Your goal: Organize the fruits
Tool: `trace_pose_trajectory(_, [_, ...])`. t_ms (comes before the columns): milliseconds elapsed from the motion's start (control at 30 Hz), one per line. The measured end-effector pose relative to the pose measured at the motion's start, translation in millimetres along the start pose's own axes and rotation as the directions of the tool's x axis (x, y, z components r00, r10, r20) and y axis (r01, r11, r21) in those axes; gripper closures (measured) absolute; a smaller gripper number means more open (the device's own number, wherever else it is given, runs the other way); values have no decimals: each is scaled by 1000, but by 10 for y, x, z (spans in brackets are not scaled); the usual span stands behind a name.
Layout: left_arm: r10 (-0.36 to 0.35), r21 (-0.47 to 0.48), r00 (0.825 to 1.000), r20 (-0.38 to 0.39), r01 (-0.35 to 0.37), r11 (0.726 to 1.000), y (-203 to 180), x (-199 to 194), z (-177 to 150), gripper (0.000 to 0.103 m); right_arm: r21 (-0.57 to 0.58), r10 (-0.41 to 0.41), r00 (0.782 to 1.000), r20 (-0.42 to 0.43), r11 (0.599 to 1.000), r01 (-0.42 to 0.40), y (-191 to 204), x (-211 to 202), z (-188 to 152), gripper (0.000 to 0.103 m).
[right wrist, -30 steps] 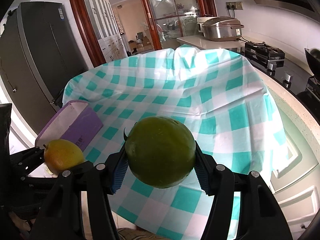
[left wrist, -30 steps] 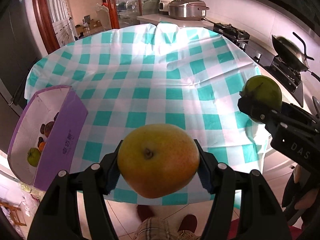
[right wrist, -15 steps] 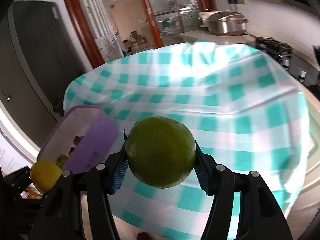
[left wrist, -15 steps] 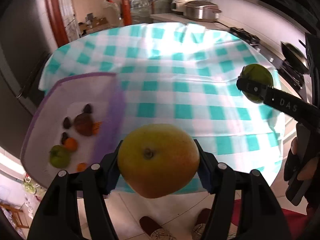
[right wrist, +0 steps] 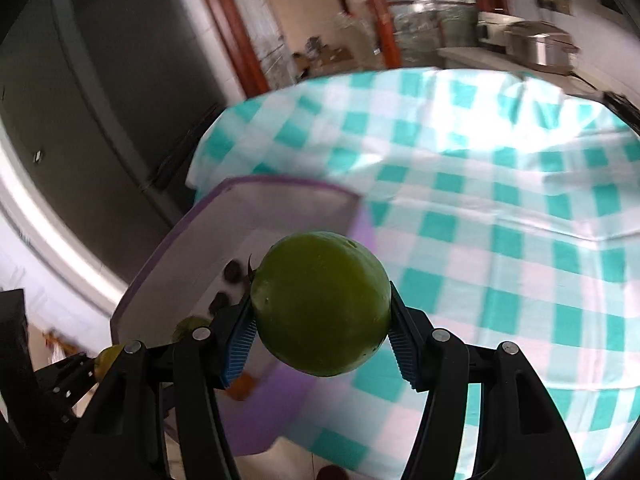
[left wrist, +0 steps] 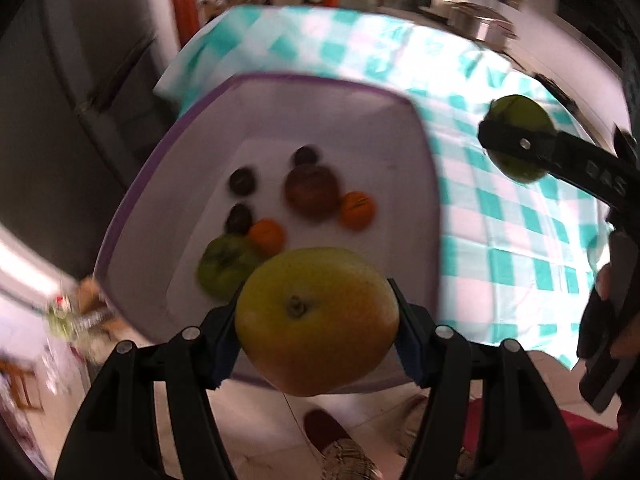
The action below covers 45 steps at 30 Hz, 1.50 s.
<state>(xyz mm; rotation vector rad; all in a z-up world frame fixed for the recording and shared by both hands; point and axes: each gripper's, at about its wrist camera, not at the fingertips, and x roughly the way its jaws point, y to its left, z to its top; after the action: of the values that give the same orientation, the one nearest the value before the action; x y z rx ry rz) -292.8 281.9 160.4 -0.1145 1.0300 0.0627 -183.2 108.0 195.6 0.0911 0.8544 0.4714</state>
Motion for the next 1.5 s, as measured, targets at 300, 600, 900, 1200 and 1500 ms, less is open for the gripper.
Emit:
trace_pose_trajectory(300, [-44, -44, 999, -13, 43, 998, 243, 216, 19, 38, -123, -1, 990, -141, 992, -16, 522, 533, 152, 44])
trace_pose_trajectory(600, [-11, 73, 993, -116, 20, 997, 135, 633, 411, 38, -277, -156, 932, -326, 959, 64, 609, 1503, 439, 44])
trace_pose_trajectory(900, [12, 132, 960, -280, 26, 991, -35, 1118, 570, 38, -373, -239, 857, -457, 926, 59, 558, 2098, 577, 44])
trace_pose_trajectory(1200, [30, 176, 921, -389, 42, 983, -120, 1273, 554, 36, -381, -267, 842, -469, 921, 81, 516, 2155, 556, 42])
trace_pose_trajectory(1500, [-33, 184, 958, -284, 88, 979, -111, 996, 578, 8, -400, -223, 907, -357, 914, 67, 645, 1820, 657, 18])
